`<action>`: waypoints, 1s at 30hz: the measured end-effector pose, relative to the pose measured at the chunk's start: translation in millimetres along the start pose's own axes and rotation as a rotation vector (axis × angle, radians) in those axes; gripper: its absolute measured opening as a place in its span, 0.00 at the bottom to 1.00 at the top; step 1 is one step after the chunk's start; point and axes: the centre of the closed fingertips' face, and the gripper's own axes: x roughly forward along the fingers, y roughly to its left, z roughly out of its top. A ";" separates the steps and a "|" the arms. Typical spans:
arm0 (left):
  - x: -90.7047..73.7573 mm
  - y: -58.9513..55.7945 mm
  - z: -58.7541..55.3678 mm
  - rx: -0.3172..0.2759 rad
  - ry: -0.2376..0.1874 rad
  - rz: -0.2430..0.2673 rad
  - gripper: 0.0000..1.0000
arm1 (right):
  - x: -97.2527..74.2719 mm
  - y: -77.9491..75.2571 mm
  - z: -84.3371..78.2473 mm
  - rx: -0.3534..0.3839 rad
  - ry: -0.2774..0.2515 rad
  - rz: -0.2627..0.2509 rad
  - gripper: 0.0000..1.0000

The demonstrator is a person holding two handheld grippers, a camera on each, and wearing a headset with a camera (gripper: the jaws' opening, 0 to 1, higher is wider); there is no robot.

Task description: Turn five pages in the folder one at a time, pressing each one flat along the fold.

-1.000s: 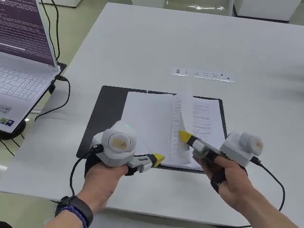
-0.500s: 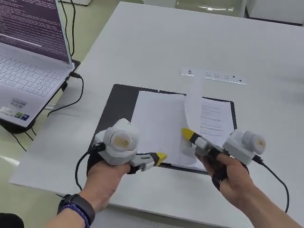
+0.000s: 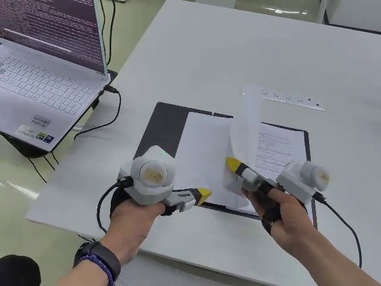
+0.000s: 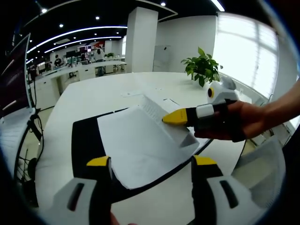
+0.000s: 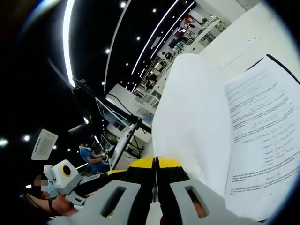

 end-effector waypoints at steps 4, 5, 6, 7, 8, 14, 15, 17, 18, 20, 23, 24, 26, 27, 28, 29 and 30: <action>-3.4 3.3 -1.4 -0.007 -0.004 0.004 0.69 | 11.5 3.6 -5.4 0.004 0.014 0.010 0.00; -3.6 3.4 -1.8 -0.006 -0.003 0.004 0.69 | 12.6 3.7 -6.0 0.004 0.016 0.010 0.00; -4.7 4.3 -2.6 -0.007 -0.002 0.005 0.69 | 15.2 5.1 -7.9 0.007 0.019 0.011 0.00; -6.2 5.1 -3.0 -0.010 -0.004 0.005 0.69 | 17.9 5.8 -9.7 0.010 0.023 0.012 0.00; -7.0 5.8 -3.2 -0.011 -0.005 0.007 0.69 | 19.9 4.9 -10.7 0.012 0.025 0.012 0.00; -11.9 10.8 -4.5 -0.031 -0.012 0.015 0.68 | 31.7 1.1 -19.7 0.026 0.047 0.003 0.00; -11.9 11.2 -4.5 -0.032 -0.012 0.016 0.68 | 33.4 0.6 -20.8 0.032 0.050 0.002 0.00; -12.1 12.2 -4.2 -0.036 -0.014 0.017 0.68 | 37.2 1.3 -22.7 0.040 0.053 0.002 0.00; -12.2 12.4 -4.0 -0.037 -0.015 0.017 0.68 | 40.0 0.4 -23.3 0.045 0.055 0.003 0.00; -12.5 12.5 -3.4 -0.037 -0.017 0.018 0.68 | 43.2 2.0 -26.4 0.050 0.059 0.004 0.00; -13.0 15.0 -3.5 -0.040 -0.017 0.023 0.68 | 49.6 5.0 -28.9 0.054 0.066 0.009 0.00; -13.3 16.1 -3.6 -0.044 -0.018 0.025 0.68 | 52.1 5.2 -30.0 0.055 0.069 0.009 0.00; -13.5 17.8 -3.2 -0.049 -0.021 0.027 0.68 | 56.5 3.6 -32.1 0.060 0.078 0.008 0.00; -13.7 17.8 -3.2 -0.049 -0.021 0.028 0.68 | 57.9 3.1 -33.4 0.061 0.082 0.007 0.00; -14.0 18.0 -3.3 -0.047 -0.021 0.029 0.68 | 59.8 2.0 -35.5 0.061 0.088 0.006 0.00; -14.4 18.1 -3.5 -0.044 -0.020 0.029 0.68 | 61.1 1.5 -37.0 0.061 0.093 0.005 0.00; -14.7 18.4 -4.2 -0.040 -0.017 0.030 0.68 | 62.6 0.6 -39.1 0.062 0.098 0.004 0.00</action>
